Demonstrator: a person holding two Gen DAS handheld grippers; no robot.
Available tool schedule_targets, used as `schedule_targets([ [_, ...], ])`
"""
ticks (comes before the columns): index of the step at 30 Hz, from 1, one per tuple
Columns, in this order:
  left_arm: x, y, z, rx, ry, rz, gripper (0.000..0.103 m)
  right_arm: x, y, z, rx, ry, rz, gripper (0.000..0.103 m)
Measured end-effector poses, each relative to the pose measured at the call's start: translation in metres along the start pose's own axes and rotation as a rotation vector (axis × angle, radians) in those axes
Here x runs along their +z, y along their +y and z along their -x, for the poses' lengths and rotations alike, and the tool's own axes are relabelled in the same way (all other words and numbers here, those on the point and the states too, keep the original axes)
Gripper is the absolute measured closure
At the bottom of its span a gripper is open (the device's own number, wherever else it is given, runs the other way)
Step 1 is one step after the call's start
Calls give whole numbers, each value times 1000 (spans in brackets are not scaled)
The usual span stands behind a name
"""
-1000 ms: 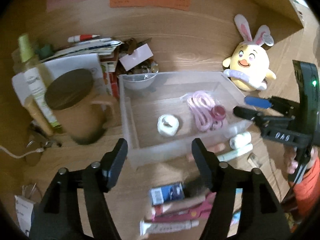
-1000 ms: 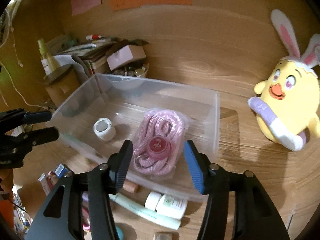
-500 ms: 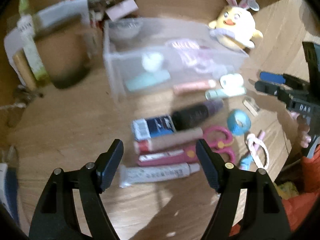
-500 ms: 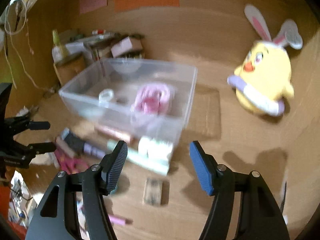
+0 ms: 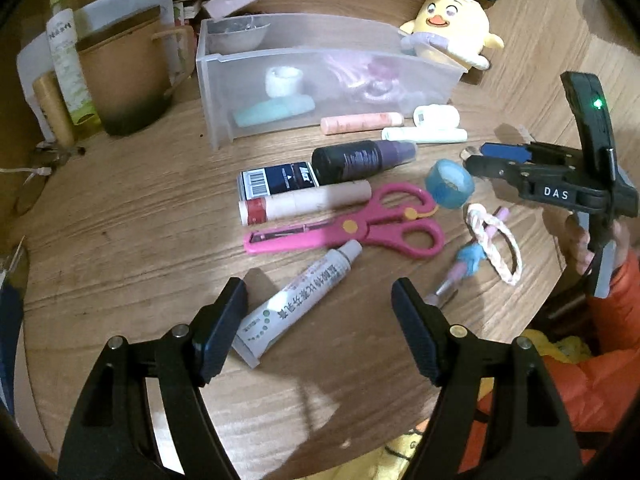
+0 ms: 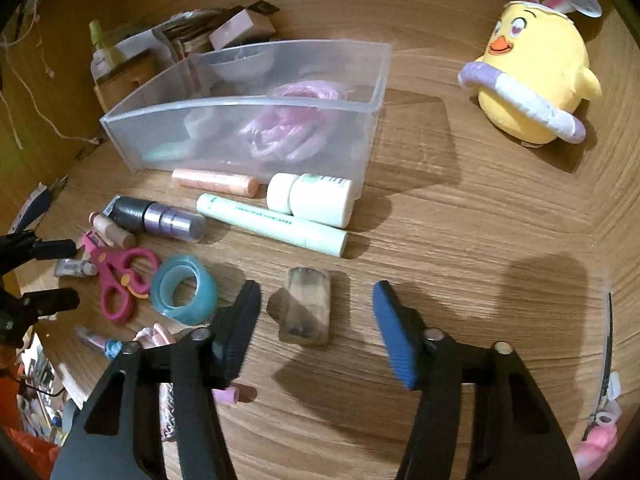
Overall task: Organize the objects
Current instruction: 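Grasp the toothpaste tube with the left gripper while the right grasps the brown block, then carry tube and brown block into the clear bin and open both grippers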
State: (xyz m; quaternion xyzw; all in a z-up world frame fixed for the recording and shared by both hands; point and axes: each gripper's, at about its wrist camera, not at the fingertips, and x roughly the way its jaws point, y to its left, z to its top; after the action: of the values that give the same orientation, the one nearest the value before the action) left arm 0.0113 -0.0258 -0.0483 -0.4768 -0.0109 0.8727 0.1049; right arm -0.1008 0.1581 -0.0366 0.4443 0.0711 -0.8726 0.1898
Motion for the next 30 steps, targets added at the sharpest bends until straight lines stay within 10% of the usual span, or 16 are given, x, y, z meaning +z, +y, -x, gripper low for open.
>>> schedule_targets([
  [10, -12, -4, 7, 138, -63, 6, 85, -11, 5, 9, -4, -23, 4, 81],
  [30, 37, 11, 59, 124, -271, 101, 87, 37, 17, 85, 9, -289, -4, 81],
])
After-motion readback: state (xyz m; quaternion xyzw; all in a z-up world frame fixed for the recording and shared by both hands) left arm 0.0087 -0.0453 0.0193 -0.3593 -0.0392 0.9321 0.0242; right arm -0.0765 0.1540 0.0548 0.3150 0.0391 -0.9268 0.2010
